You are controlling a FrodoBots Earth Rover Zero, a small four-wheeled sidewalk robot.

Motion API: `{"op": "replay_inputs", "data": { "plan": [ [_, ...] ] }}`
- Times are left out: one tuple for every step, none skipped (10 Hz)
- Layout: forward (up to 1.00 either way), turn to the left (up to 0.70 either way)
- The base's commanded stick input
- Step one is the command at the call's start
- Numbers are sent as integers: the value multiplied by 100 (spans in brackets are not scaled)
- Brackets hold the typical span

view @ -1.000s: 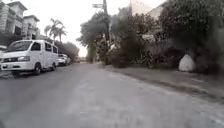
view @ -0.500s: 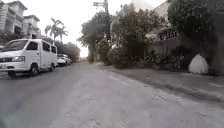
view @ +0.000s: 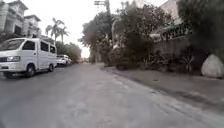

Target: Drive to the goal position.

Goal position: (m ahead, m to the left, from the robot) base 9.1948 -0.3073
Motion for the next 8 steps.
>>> {"op": "replay_inputs", "data": {
  "plan": [
    [85,0],
    [85,0],
    [85,0],
    [85,0],
    [85,0],
    [85,0],
    [85,0],
    [85,0]
  ]
}}
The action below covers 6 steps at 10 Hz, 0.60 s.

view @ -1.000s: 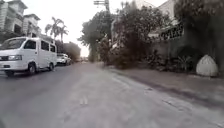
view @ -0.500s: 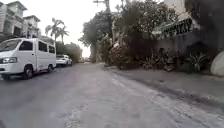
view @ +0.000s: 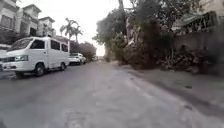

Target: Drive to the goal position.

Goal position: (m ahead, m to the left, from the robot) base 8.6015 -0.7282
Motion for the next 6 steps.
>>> {"op": "replay_inputs", "data": {
  "plan": [
    [85,0],
    [85,0],
    [85,0],
    [85,0],
    [85,0],
    [85,0]
  ]
}}
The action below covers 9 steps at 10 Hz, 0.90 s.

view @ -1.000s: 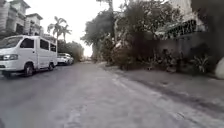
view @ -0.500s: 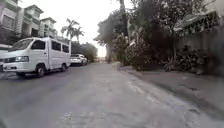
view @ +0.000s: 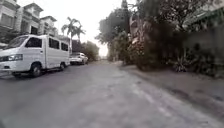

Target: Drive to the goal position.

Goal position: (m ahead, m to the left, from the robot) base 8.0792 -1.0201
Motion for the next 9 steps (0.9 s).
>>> {"op": "replay_inputs", "data": {
  "plan": [
    [85,0],
    [85,0],
    [85,0],
    [85,0],
    [85,0],
    [85,0],
    [85,0],
    [85,0],
    [85,0]
  ]
}}
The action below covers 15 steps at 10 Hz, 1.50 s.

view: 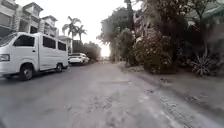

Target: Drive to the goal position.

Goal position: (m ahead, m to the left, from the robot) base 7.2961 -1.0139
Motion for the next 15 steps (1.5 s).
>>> {"op": "replay_inputs", "data": {
  "plan": [
    [85,0],
    [85,0],
    [85,0],
    [85,0],
    [85,0],
    [85,0],
    [85,0],
    [85,0],
    [85,0],
    [85,0],
    [85,0],
    [85,0],
    [85,0],
    [85,0],
    [85,0]
  ]
}}
